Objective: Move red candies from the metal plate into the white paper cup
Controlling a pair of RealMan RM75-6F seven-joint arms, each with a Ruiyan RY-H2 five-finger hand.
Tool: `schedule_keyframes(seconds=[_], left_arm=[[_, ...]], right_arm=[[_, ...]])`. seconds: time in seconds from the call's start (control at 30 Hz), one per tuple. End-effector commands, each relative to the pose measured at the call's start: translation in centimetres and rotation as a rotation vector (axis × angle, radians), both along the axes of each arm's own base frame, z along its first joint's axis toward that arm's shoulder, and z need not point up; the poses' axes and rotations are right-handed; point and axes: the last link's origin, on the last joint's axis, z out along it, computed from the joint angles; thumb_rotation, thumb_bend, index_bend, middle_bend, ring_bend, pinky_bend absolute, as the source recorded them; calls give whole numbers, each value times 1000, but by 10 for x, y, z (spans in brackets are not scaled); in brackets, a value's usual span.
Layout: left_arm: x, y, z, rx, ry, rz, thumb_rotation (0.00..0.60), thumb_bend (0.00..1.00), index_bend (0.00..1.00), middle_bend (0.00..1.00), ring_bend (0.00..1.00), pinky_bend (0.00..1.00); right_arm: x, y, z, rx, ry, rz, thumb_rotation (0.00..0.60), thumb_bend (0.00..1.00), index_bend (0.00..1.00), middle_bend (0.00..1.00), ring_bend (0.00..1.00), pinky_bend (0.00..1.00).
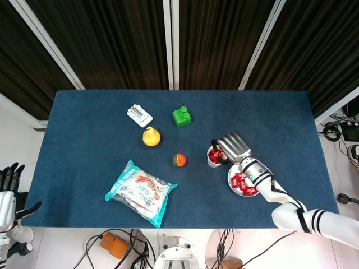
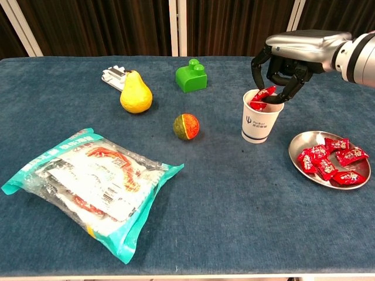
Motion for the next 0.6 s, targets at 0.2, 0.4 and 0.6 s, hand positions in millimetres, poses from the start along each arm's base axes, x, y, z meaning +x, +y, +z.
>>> schedule_keyframes(seconds=[0.2, 0.4, 0.6], left_arm=[[-1, 0, -1, -4, -1, 3, 600, 0, 0, 0, 0, 0], [0, 2, -2, -4, -2, -2, 600, 0, 0, 0, 0, 0], [0, 2, -2, -5, -3, -3, 600, 0, 0, 0, 0, 0]], right_arm=[[-2, -1, 3, -14, 7, 0, 600, 460, 466, 921, 1000, 1000], [-7, 11, 17, -42, -23, 11, 600, 441, 440, 921, 1000, 1000], [-42, 45, 42, -69, -6, -2, 600, 438, 487, 921, 1000, 1000]])
